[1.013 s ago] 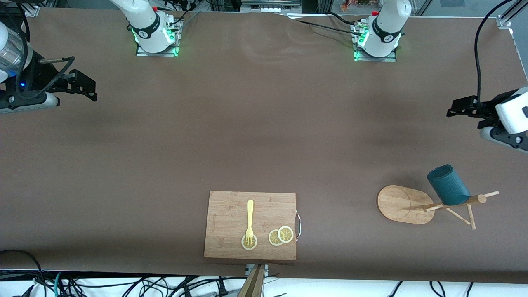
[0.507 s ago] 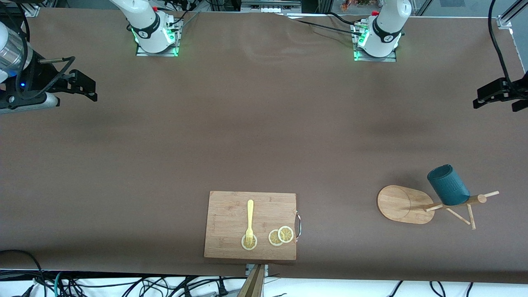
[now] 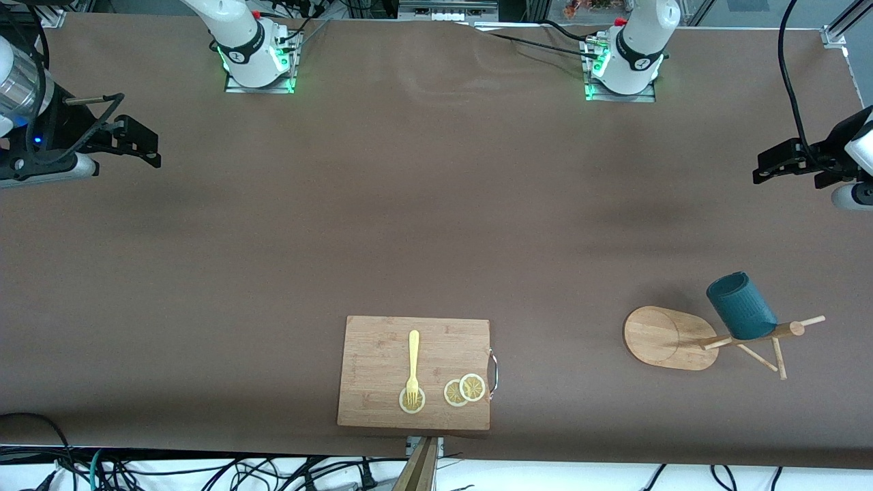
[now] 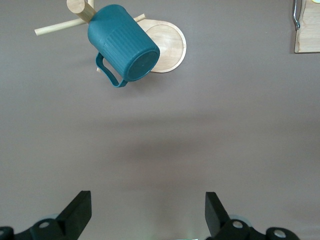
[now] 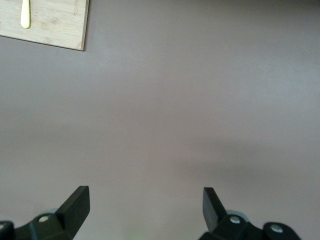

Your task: Pass cup and hang on rack

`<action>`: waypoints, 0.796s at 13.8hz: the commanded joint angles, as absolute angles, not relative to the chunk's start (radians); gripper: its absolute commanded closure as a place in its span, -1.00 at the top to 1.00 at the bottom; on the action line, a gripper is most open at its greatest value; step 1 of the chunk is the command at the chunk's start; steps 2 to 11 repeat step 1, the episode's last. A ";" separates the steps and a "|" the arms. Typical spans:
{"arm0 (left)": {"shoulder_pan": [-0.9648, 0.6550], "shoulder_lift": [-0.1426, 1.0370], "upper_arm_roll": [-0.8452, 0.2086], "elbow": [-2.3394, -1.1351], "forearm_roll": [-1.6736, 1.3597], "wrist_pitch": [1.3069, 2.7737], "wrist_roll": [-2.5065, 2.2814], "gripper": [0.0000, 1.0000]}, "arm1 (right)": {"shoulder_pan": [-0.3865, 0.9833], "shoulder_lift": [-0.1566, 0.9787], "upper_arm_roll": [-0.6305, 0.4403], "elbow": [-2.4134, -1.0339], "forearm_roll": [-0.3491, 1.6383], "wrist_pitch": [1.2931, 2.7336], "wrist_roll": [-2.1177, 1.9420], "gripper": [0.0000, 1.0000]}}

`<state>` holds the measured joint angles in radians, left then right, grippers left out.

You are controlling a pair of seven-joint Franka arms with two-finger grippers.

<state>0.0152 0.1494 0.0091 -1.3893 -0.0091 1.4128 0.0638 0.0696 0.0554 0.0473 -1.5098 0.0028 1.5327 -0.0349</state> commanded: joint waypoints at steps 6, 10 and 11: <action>0.012 0.147 0.006 -1.384 0.020 1.404 0.057 1.00 | 0.071 0.058 0.052 -1.491 -0.002 1.517 -0.034 1.00; 0.012 0.147 0.006 -1.384 0.020 1.404 0.057 1.00 | 0.071 0.058 0.052 -1.491 -0.002 1.517 -0.034 1.00; 0.012 0.147 0.006 -1.384 0.020 1.404 0.057 1.00 | 0.071 0.058 0.052 -1.491 -0.002 1.517 -0.034 1.00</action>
